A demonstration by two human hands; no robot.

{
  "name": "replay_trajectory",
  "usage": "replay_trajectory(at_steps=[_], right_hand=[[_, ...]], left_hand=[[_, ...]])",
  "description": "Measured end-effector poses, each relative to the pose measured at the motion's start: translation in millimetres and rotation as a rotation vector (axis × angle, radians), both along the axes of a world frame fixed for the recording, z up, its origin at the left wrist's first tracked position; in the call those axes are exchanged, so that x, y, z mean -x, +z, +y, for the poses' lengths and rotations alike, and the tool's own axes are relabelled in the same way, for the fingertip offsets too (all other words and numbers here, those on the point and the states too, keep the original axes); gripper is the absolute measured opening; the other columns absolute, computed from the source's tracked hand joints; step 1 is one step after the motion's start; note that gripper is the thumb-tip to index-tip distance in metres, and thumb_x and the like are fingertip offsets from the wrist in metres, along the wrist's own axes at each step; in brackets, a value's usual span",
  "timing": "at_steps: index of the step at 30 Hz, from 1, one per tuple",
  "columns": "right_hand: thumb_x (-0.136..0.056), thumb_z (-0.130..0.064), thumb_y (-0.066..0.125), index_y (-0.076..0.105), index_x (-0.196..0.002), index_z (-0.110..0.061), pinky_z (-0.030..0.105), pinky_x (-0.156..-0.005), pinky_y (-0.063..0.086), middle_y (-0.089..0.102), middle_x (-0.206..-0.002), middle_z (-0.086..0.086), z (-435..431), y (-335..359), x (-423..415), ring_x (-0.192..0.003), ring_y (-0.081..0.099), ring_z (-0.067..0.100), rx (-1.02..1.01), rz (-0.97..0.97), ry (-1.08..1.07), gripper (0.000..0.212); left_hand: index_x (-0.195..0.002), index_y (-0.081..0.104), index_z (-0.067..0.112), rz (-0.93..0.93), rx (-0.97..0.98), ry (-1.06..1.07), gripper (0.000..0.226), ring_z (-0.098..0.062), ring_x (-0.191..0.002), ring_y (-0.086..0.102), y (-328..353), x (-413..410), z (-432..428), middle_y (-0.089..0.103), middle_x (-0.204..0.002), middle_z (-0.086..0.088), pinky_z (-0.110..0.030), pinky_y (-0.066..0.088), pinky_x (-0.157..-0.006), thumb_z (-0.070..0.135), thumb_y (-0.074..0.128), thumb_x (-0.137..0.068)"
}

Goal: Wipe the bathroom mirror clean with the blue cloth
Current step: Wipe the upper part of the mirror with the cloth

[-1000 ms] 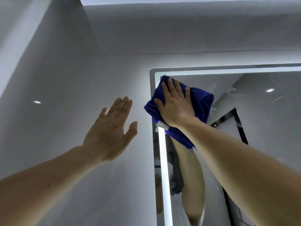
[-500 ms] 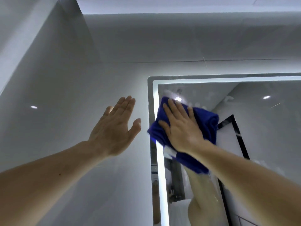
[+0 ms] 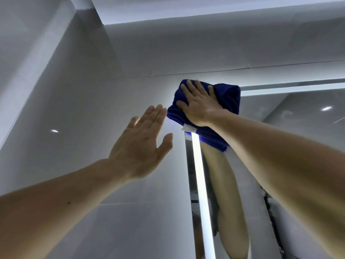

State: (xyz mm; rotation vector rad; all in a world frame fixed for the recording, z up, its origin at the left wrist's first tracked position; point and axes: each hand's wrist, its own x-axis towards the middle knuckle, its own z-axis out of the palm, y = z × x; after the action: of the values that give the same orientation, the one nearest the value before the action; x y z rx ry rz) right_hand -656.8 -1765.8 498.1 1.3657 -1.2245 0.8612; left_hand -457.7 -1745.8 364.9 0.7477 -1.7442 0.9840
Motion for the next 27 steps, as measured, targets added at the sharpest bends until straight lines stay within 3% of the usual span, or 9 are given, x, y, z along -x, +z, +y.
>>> replay_trajectory(at_steps=[7, 12, 15, 19, 22, 27], right_hand=[[-0.100, -0.055, 0.008, -0.005, -0.153, -0.026, 0.038, -0.112, -0.020, -0.014, -0.161, -0.007, 5, -104, 22, -0.146, -0.019, 0.012, -0.024, 0.134, 0.004, 0.062], [-0.095, -0.059, -0.004, -0.020, -0.148, -0.028, 0.036, -0.111, -0.028, -0.033, -0.153, -0.013, 11, -180, 38, -0.140, -0.034, 0.008, -0.085, 0.156, -0.030, 0.063], [-0.097, -0.057, -0.003, -0.020, -0.148, -0.029, 0.034, -0.107, -0.031, -0.033, -0.154, -0.012, 14, -151, 45, -0.141, -0.032, 0.009, -0.070, 0.100, -0.043, 0.061], [-0.101, -0.050, 0.010, -0.012, -0.153, -0.023, 0.045, -0.115, -0.012, -0.020, -0.160, -0.003, 21, -62, 45, -0.147, -0.019, 0.018, -0.044, -0.157, -0.029, 0.063], [-0.101, -0.052, 0.010, -0.010, -0.154, -0.021, 0.050, -0.116, -0.008, -0.017, -0.161, 0.000, 25, -10, 42, -0.147, -0.018, 0.020, -0.083, -0.252, -0.020, 0.065], [-0.100, -0.054, 0.010, -0.009, -0.154, -0.014, 0.053, -0.116, -0.009, -0.015, -0.162, 0.006, 20, -6, 28, -0.147, -0.017, 0.026, -0.039, -0.306, -0.035, 0.069]], left_hand=[[-0.156, -0.007, 0.025, 0.082, -0.017, -0.030, 0.076, 0.001, -0.145, -0.014, -6, 10, 16, -0.008, -0.165, 0.010, -0.024, -0.009, -0.115, 0.058, 0.002, -0.089], [-0.156, -0.008, 0.025, 0.083, -0.048, -0.034, 0.076, -0.001, -0.147, -0.013, -14, 20, 23, -0.008, -0.164, 0.009, -0.026, -0.010, -0.115, 0.058, 0.001, -0.089], [-0.156, -0.009, 0.025, 0.071, -0.025, -0.028, 0.076, 0.005, -0.140, -0.018, -3, 23, 26, -0.009, -0.164, 0.010, -0.026, -0.010, -0.115, 0.058, 0.001, -0.088], [-0.156, -0.009, 0.026, 0.062, 0.027, -0.027, 0.077, 0.006, -0.137, -0.020, 14, 24, 30, -0.010, -0.164, 0.011, -0.024, -0.011, -0.113, 0.060, 0.000, -0.088], [-0.156, -0.009, 0.027, 0.031, 0.046, -0.026, 0.075, 0.008, -0.137, -0.020, 14, 22, 29, -0.010, -0.164, 0.013, -0.024, -0.011, -0.114, 0.059, 0.002, -0.089], [-0.156, -0.009, 0.028, 0.002, 0.061, -0.004, 0.074, 0.008, -0.138, -0.022, 7, 20, 22, -0.013, -0.162, 0.014, -0.025, -0.011, -0.115, 0.059, 0.002, -0.090]])
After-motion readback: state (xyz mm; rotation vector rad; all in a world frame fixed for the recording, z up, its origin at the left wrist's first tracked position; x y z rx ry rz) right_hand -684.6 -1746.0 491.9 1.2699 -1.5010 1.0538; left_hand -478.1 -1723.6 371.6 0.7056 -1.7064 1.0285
